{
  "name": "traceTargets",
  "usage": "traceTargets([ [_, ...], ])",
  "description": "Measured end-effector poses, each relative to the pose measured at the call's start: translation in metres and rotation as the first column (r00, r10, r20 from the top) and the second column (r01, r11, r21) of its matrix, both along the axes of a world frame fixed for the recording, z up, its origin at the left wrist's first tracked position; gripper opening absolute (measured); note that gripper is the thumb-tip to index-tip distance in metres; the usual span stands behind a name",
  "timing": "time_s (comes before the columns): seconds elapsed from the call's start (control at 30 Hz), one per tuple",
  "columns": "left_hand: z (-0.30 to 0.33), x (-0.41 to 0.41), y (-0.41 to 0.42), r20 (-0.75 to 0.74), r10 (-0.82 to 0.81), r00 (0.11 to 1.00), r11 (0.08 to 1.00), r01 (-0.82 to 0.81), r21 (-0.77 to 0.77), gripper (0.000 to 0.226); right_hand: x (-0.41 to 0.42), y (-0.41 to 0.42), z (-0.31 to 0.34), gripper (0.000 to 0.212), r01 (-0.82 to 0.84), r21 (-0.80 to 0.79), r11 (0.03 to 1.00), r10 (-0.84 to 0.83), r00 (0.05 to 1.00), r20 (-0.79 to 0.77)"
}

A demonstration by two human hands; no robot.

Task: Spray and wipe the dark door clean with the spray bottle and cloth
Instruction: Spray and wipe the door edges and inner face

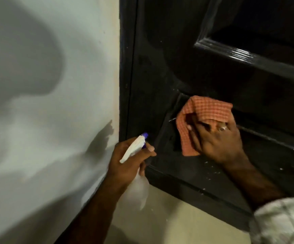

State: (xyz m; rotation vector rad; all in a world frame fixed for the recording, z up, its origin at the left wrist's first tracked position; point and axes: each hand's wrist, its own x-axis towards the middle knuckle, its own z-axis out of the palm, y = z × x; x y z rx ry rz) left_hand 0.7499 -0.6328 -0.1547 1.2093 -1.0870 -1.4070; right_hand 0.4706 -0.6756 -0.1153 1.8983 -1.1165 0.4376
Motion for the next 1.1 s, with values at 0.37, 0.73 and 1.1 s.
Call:
traceTargets([
  [0.37, 0.005, 0.045, -0.013, 0.097, 0.07, 0.993, 0.986, -0.054, -0.16, 0.038, 0.116, -0.08, 0.037, 0.052, 0.106, -0.112, 0.988, -0.092, 0.988, 0.12],
  [0.73, 0.023, 0.034, -0.022, -0.019, 0.063, 0.998, 0.991, -0.065, -0.116, 0.058, 0.104, -0.062, 0.124, 0.045, 0.128, -0.126, 0.984, -0.11, 0.983, 0.144],
  [1.1, 0.046, 0.017, -0.043, 0.037, 0.129, 0.991, 0.98, -0.122, -0.158, 0.044, 0.09, -0.066, 0.051, 0.079, -0.071, 0.375, 0.924, 0.166, 0.96, -0.226],
])
